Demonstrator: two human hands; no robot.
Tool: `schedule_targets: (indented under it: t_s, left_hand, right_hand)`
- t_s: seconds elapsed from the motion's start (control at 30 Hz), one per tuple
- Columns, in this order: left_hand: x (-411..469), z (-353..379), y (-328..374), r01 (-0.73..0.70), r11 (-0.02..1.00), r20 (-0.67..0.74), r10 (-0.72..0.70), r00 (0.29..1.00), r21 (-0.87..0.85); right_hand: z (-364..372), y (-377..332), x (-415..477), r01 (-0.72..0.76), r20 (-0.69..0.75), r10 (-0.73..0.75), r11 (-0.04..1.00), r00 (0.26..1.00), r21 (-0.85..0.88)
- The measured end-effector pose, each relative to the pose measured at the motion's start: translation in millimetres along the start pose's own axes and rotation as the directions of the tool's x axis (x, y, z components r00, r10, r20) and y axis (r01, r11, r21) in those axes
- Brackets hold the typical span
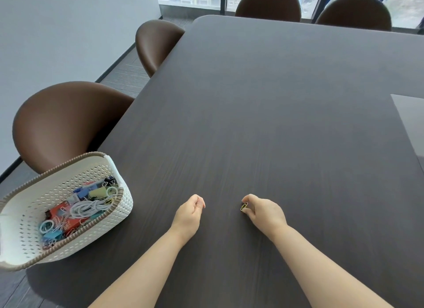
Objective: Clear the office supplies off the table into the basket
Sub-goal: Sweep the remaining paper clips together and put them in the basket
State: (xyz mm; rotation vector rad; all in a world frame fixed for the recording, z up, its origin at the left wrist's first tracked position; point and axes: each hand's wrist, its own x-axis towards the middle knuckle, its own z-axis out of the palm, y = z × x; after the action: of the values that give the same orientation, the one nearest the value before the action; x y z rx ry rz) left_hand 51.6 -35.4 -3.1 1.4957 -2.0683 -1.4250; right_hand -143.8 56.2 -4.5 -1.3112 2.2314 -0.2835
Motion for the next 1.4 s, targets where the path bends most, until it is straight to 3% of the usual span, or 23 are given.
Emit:
schedule_targets:
  t_s: [0.33,0.43,0.57,0.67,0.77,0.9,1.0,1.27,1.4]
  left_hand:
    - [-23.8,-35.7,1.4,-0.113,0.991,0.035,0.111,0.993,0.067]
    - [-32.6,-60.9,7.5,-0.235,0.932,-0.052,0.259,0.965,0.274]
    - [-49.6,-119.2,9.7,-0.361,0.871,-0.325,0.466,0.823,0.334]
    - [-61.3,-176.8,-0.8,-0.334,0.912,-0.499,0.409,0.764,0.237]
    - [-70.6,-227.4,-22.1,-0.225,0.966,-0.565,0.257,0.784,0.127]
    - [-74.2,-263.1,-49.3,-0.060,0.991,-0.536,0.114,0.836,0.118]
    - [-72.0,-275.5,-63.4,-0.020,0.981,-0.516,0.118,0.849,0.192]
    - [-65.3,-290.9,-89.0,0.022,0.903,-0.253,0.097,0.963,0.430]
    - [-71.6,-291.0,-94.8,-0.035,0.830,-0.185,0.165,0.969,0.557]
  right_hand:
    - [5.7,-28.6,-2.9,-0.074,0.128,0.091,0.988,0.988,-0.133]
    - [14.8,-64.1,-5.2,-0.061,0.116,0.042,0.984,0.992,0.170]
    - [7.7,-144.2,1.4,0.079,0.007,-0.098,0.843,0.995,0.533]
    - [-3.4,-212.1,4.7,0.231,-0.100,-0.218,0.735,0.971,0.638]
    - [-3.9,-274.5,2.0,0.354,-0.168,-0.328,0.668,0.929,0.654]
    - [19.0,-336.2,-4.4,0.424,-0.101,-0.456,0.694,0.884,0.581]
    - [40.9,-358.2,1.9,0.443,-0.065,-0.469,0.769,0.881,0.461]
    - [55.3,-362.5,11.3,0.449,0.035,-0.485,0.832,0.874,0.326]
    - [55.4,-356.0,12.7,0.495,-0.053,-0.496,0.842,0.867,0.216]
